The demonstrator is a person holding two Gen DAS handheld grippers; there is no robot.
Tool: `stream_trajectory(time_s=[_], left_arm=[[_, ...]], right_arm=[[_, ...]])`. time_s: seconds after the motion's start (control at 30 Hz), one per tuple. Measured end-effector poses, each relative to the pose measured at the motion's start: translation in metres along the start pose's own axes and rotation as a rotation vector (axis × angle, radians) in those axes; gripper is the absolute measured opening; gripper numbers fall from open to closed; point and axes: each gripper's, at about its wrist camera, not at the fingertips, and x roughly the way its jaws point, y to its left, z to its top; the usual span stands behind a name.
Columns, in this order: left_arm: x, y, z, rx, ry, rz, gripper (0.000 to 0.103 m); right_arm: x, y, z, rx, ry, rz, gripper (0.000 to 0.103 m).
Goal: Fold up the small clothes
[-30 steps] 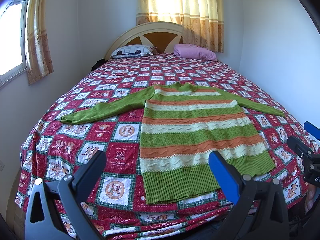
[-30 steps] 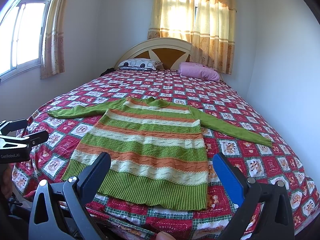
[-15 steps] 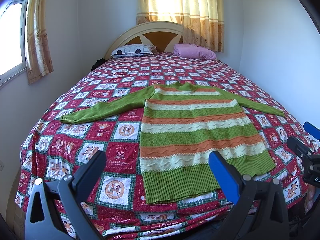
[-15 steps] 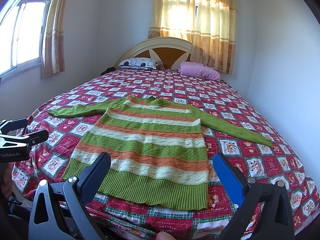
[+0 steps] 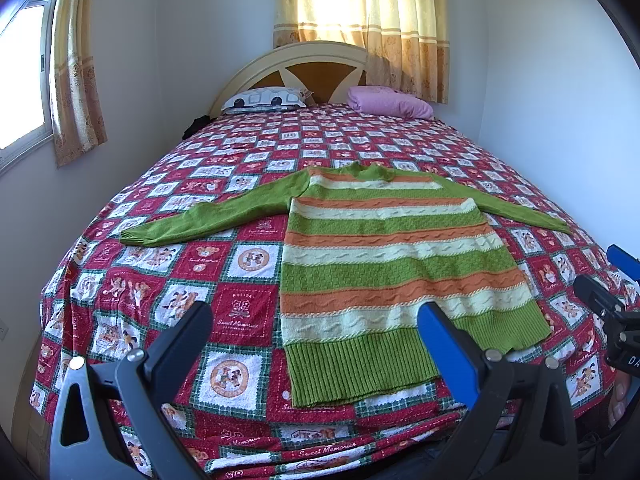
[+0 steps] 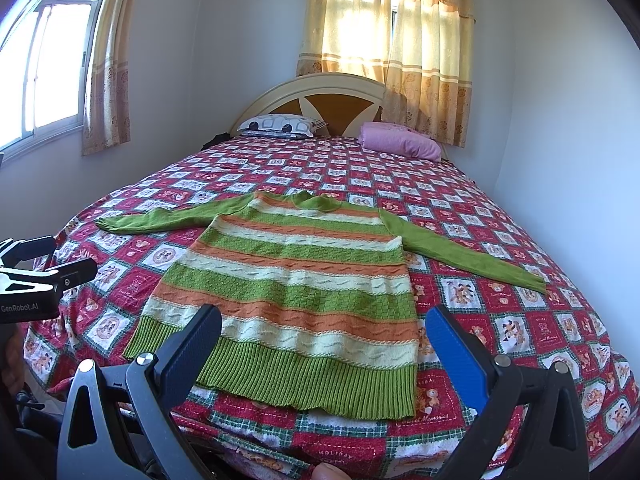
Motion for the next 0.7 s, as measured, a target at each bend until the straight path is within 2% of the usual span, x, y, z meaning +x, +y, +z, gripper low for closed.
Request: stream_trajectory(time_s=[0.47,0.7], left_arm=[[0.008,0.003,-0.003,-0.002,0.010,0.002,0.103],[0.040,0.007,0.007,0.025,0.035,0.017,0.103]], right_arm=[[0.009,-0.002,-0.001,-0.006,0.008,0.034,0.102],[0.050,-0.030,-0.004,0.040,0.094,0.030,0.102]])
